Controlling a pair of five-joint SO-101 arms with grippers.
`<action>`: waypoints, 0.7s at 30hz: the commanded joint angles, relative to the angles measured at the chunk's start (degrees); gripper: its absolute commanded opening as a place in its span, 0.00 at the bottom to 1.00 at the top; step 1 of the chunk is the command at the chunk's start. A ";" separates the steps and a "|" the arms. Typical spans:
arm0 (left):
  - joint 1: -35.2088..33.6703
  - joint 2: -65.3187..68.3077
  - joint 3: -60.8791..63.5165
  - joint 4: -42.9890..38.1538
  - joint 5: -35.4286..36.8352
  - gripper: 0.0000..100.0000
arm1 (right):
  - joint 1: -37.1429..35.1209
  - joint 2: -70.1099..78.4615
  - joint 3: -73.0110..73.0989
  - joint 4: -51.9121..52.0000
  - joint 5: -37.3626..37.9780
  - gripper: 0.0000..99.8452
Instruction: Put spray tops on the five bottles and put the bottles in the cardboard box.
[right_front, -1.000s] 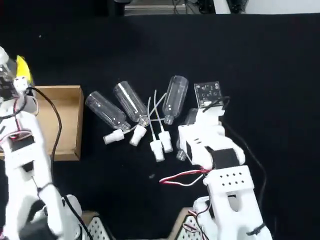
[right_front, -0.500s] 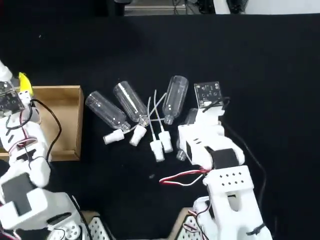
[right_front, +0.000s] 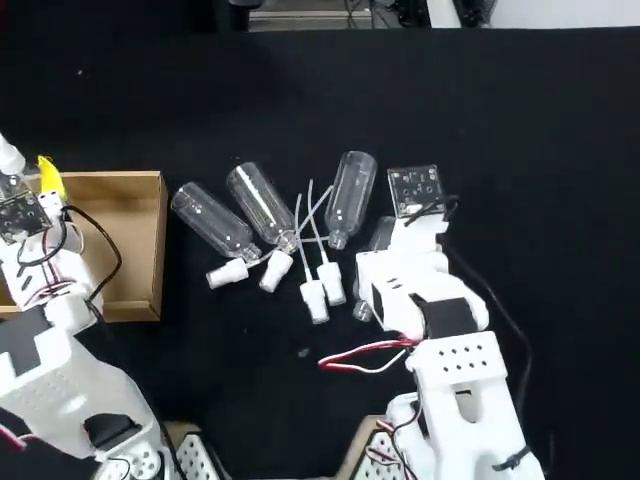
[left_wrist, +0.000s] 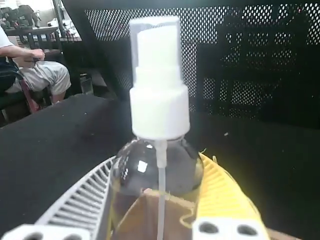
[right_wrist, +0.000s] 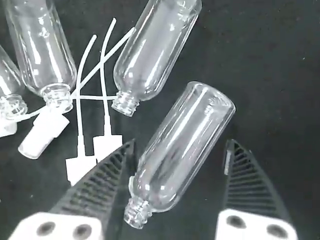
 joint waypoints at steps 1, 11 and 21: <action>-0.13 -0.44 -3.91 -1.58 0.62 0.03 | -0.62 -0.84 -0.40 -1.67 -0.44 0.24; -0.13 5.71 -8.57 -1.67 0.62 0.03 | -0.53 -0.84 -0.40 -1.67 -0.44 0.24; 0.40 11.25 -10.95 -6.86 0.62 0.03 | -0.53 -0.84 -0.40 -1.67 -0.44 0.24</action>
